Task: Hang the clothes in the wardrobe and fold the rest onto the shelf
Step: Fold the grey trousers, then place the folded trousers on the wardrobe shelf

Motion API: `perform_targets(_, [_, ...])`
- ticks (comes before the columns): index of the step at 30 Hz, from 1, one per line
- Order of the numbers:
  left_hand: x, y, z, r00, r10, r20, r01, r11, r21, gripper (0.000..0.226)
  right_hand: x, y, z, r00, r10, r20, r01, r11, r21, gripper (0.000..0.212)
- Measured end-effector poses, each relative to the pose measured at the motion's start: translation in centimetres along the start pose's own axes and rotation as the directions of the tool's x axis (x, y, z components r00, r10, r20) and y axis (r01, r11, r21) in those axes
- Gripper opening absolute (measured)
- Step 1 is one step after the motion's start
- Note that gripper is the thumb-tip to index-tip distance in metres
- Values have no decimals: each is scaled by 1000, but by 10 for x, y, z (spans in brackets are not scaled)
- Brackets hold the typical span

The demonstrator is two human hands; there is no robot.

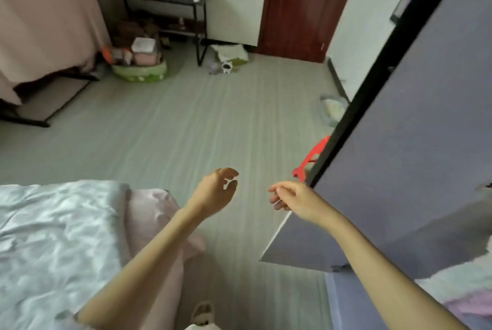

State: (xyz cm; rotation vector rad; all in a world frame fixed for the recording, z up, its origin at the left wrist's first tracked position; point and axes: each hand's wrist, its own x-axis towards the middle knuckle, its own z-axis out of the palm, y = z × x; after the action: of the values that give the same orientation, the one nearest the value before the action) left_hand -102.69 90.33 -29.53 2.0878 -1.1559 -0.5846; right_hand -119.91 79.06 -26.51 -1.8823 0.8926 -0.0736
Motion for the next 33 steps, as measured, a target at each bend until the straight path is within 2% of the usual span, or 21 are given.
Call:
perform_targets(2, [15,-54,-46,989,-116,-90,117,993,-1,26,61,-32,48,996,-34,86,36,999,-17,28])
perform_targets(3, [20,-63,-55,984,-135,-117,135,991,-7,27,73,-40,57,995,-45,86,48,998,-34,28])
perform_targets(8, [41,-138,-134,917,-325,-233,322,945,-50,30,166,-109,137,964,-26,264,39,998,-46,29])
perform_targets(14, [72,-205,-197,817,-463,-344,451,885,-120,31,275,-171,189,933,-64,354,92,994,-63,27])
perform_targets(19, [115,-257,-242,712,-553,-432,534,826,-177,32,389,-230,233,865,-112,488,188,976,-108,27])
perform_targets(23, [169,-293,-293,567,-603,-561,565,780,-268,31,488,-298,260,787,-193,586,326,936,-129,30])
perform_targets(25, [204,-306,-325,469,-615,-635,566,760,-318,30,536,-341,274,739,-253,625,420,898,-133,30])
perform_targets(27, [225,-313,-346,420,-624,-659,549,753,-364,29,565,-373,287,696,-301,652,489,863,-124,30])
perform_targets(30, [234,-325,-372,331,-640,-693,551,728,-408,29,583,-419,324,593,-332,734,595,795,-121,31])
perform_targets(33, [218,-347,-391,204,-674,-710,581,667,-466,30,587,-447,369,473,-320,821,657,749,-87,31])
